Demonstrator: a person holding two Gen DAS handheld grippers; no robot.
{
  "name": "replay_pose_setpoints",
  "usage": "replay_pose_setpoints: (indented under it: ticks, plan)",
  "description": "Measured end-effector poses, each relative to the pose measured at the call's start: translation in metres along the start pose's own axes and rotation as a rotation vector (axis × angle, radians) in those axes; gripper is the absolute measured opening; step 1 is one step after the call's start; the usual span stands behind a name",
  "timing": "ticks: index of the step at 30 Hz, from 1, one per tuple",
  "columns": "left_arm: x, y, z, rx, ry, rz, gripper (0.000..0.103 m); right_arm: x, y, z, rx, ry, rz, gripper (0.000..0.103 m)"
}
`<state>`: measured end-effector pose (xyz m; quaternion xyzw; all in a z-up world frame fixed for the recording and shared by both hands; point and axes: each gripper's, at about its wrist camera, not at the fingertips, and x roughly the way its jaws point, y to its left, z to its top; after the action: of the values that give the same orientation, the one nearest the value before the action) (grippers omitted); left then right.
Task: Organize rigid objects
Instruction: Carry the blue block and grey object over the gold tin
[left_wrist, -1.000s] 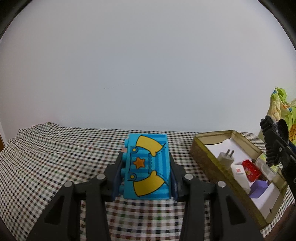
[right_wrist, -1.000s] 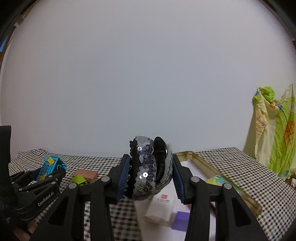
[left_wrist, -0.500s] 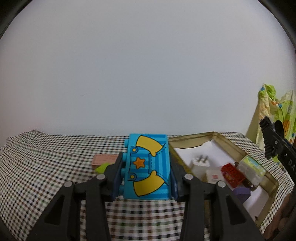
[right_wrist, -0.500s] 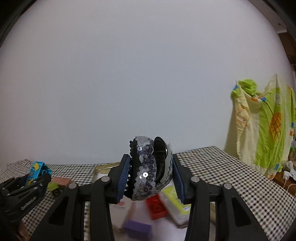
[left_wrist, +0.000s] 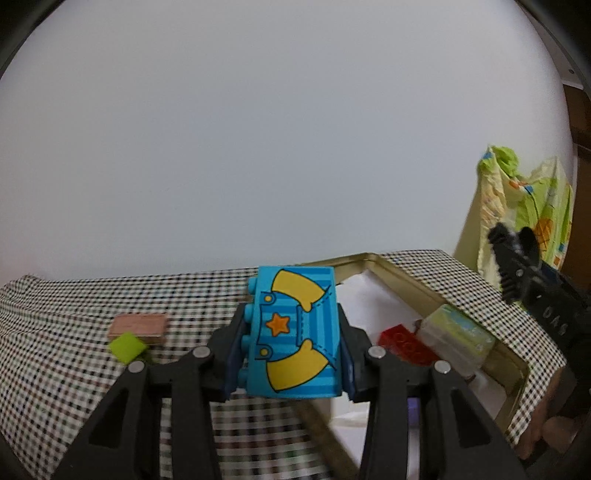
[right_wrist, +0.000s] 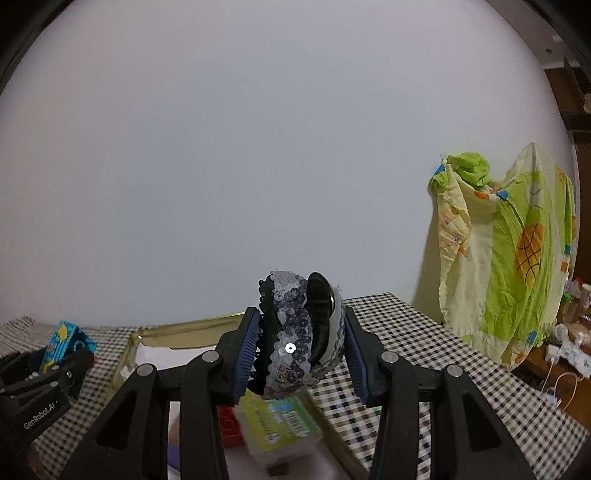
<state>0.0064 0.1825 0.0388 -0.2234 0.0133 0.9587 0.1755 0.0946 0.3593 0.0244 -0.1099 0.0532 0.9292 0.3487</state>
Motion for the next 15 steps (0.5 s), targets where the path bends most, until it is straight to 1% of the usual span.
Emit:
replay_pose_setpoints:
  ticks: [4,7,12,15]
  plan:
    - [0.01,-0.021,0.001,0.031,0.021,-0.021,0.042,0.009,-0.001,-0.002,-0.032,0.026,0.01,0.046]
    - [0.017,-0.031,0.002,0.051,0.042,-0.02,0.041,0.013,-0.001,-0.003,-0.042,0.043,0.013,0.046]
    - [0.026,-0.034,0.002,0.048,0.091,-0.027,0.041,0.022,0.003,-0.009,-0.027,0.114,0.059,0.047]
    - [0.029,-0.035,-0.001,0.06,0.107,-0.019,0.042,0.022,0.008,-0.01,-0.049,0.127,0.067,0.047]
